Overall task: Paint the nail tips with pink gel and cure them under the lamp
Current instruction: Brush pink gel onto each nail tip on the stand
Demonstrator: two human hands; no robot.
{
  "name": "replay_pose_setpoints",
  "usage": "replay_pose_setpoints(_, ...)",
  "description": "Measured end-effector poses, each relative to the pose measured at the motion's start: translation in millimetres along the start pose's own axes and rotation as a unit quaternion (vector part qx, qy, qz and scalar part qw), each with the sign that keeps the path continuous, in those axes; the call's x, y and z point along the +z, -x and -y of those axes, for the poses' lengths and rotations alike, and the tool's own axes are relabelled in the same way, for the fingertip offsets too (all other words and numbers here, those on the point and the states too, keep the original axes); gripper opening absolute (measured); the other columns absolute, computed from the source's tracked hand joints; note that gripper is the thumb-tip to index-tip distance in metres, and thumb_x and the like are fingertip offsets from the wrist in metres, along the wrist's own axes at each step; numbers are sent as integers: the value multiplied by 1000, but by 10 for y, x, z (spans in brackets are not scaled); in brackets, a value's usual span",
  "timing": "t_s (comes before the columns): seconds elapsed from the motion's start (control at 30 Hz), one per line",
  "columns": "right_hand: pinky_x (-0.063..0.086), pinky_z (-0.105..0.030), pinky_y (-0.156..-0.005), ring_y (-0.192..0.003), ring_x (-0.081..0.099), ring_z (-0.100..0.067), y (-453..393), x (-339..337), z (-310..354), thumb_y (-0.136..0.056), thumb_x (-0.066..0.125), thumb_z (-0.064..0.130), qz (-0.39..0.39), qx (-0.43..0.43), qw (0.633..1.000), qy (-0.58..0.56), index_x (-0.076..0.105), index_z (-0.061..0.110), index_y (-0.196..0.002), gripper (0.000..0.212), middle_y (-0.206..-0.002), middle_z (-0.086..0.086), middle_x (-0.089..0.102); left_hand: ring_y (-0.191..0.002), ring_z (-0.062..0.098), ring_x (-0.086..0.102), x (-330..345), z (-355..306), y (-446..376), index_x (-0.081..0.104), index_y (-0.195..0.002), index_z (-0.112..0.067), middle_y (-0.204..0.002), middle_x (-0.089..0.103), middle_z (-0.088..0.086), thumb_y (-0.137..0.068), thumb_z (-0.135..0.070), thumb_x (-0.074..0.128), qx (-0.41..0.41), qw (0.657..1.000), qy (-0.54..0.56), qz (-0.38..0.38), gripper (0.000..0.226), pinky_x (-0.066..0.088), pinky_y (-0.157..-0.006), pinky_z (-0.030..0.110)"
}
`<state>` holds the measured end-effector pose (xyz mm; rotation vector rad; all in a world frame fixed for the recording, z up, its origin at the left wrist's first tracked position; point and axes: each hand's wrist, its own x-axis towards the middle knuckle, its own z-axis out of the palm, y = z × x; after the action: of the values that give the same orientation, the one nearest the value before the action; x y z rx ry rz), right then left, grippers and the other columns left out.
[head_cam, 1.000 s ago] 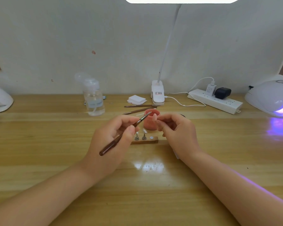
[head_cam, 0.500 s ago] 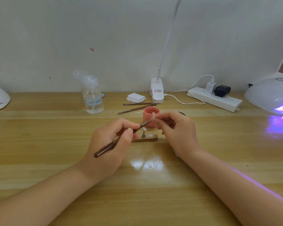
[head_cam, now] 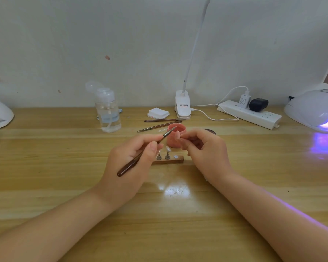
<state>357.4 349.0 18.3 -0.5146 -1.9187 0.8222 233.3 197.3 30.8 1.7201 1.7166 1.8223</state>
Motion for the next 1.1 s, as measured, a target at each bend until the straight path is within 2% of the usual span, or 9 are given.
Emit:
replay_pose_setpoints(0.13, 48, -10, -66, -68, 64, 8, 11, -8, 16, -83, 71, 1, 16, 1, 1000, -11, 71, 14, -86, 12, -64, 26, 66, -94, 13, 70, 4, -12, 4, 68, -105, -33, -96, 74, -10, -90, -35, 49, -13, 1000, -6, 21, 25, 58, -83, 37)
replay_pose_setpoints(0.23, 48, -12, -67, -68, 64, 8, 13, -13, 28, -83, 71, 3, 19, -2, 1000, -3, 72, 13, -85, 11, -64, 23, 66, -88, 12, 71, -26, -13, 19, 70, -97, -26, -90, 73, -7, -88, -30, 49, -3, 1000, -7, 19, 23, 57, -78, 35)
replay_pose_setpoints(0.33, 46, -10, -66, -67, 63, 10, 17, -13, 36, -83, 72, 3, 13, -8, 1000, 3, 72, 9, -86, 6, -64, 22, 64, -88, 15, 70, -29, -30, 14, 68, -98, -25, -90, 72, -7, -88, -30, 48, 1, 1000, -8, 0, 23, 57, -78, 36)
replay_pose_setpoints(0.5, 45, -8, -67, -68, 63, 11, 18, -15, 55, -82, 72, 3, 11, -17, 1000, 12, 72, 10, -85, 8, -68, 22, 65, -86, 10, 68, 4, -74, -7, 68, -101, -31, -89, 72, -13, -90, -24, 54, 5, 999, -52, 13, 19, 54, -74, 23)
replay_pose_setpoints(0.57, 45, -9, -67, -68, 63, 9, 14, -17, 56, -82, 73, 4, 11, -16, 1000, 16, 72, 12, -84, 8, -66, 22, 64, -82, 7, 66, -8, -79, 1, 70, -94, -30, -85, 72, -14, -86, -26, 52, 7, 997, -71, 29, 20, 51, -72, 21)
replay_pose_setpoints(0.7, 44, -9, -64, -65, 63, 8, 16, -16, 50, -83, 72, 4, 10, 1, 1000, 1, 71, 13, -83, 8, -60, 27, 63, -82, 12, 68, -28, -87, 20, 70, -93, -25, -82, 72, -10, -84, -32, 47, 4, 999, -43, 8, 25, 53, -72, 34)
replay_pose_setpoints(0.9, 50, -15, -66, -67, 65, 3, 24, -10, 83, -83, 73, 6, 29, 24, 999, -33, 72, 14, -83, 8, -68, 15, 68, -89, 9, 68, 3, -58, -8, 70, -106, -22, -92, 74, -9, -91, -26, 52, -63, 998, 19, -13, 23, 52, -75, 18)
replay_pose_setpoints(1.03, 50, -16, -65, -66, 65, 0, 27, -9, 88, -83, 73, 6, 34, 32, 998, -36, 72, 14, -83, 7, -70, 9, 69, -87, 13, 70, -29, -40, -2, 72, -95, -23, -85, 74, -1, -88, -24, 53, -57, 998, 27, -1, 20, 52, -76, 22)
replay_pose_setpoints(1.1, 52, -20, -66, -66, 66, -3, 24, -6, 81, -84, 73, 8, 29, 39, 998, -35, 72, 12, -84, 5, -72, 5, 71, -82, 11, 69, -42, -53, 8, 71, -90, -22, -81, 74, 2, -85, -30, 49, -44, 998, 38, -9, 24, 49, -73, 16)
